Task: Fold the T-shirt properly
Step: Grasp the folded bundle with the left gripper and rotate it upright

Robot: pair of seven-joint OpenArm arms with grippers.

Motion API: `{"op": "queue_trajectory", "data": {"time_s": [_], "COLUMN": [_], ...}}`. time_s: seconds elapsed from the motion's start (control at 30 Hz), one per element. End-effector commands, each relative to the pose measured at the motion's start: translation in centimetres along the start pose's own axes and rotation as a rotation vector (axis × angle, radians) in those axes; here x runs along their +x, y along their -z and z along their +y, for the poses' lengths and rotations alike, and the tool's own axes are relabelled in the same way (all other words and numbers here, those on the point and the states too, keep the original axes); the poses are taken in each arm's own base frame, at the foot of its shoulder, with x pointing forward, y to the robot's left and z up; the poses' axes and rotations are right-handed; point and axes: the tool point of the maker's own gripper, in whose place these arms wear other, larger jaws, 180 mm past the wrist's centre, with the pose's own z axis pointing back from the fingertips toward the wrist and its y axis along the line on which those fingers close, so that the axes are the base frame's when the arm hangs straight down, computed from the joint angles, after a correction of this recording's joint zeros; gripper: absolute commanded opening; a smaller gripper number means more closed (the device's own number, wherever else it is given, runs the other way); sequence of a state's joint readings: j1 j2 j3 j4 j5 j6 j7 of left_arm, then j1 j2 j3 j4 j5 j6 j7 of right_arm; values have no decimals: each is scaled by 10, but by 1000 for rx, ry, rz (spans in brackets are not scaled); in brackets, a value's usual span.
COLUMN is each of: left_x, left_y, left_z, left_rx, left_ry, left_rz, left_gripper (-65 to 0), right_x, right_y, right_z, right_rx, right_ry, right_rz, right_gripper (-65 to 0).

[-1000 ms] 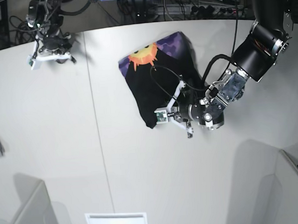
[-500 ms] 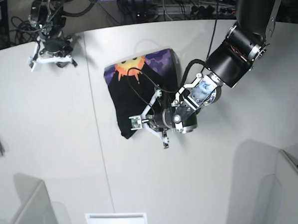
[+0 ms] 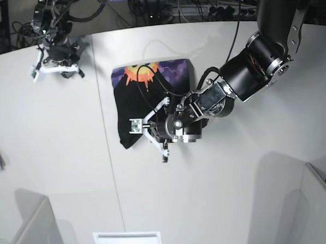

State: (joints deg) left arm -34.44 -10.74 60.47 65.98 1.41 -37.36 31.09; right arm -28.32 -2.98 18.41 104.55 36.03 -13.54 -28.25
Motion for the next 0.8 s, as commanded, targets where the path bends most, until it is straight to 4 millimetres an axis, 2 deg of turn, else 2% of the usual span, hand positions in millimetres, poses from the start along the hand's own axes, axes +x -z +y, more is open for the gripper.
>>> {"op": "queue_trajectory", "data": {"time_s": [0.0,0.23,0.5,0.67,0.77], "left_x": [-3,7,10,11,14], "left_y": [2,3,-4,-8,-12], "left_z": [-13,-11,7,19,28], "left_rx": [-57,-54,-19,1,18], "left_ry": [19,28,37,45,53], "left_rz": [24,7,8,9,5], "left_gripper": [-650,-650,-650,-456,-390], "right_x": [9,9,7,6,6], "right_y": [-2,-2,-2,-2,-2], "right_z": [3,3,5,5,5], "right_rx": [13,14,18,19,19], "right_ry": [-5,-5,-7,-8,-8], "right_rz": [-31,-30,-25,-23,-23], "right_gripper": [-650,-650,-650,-650,-650]}}
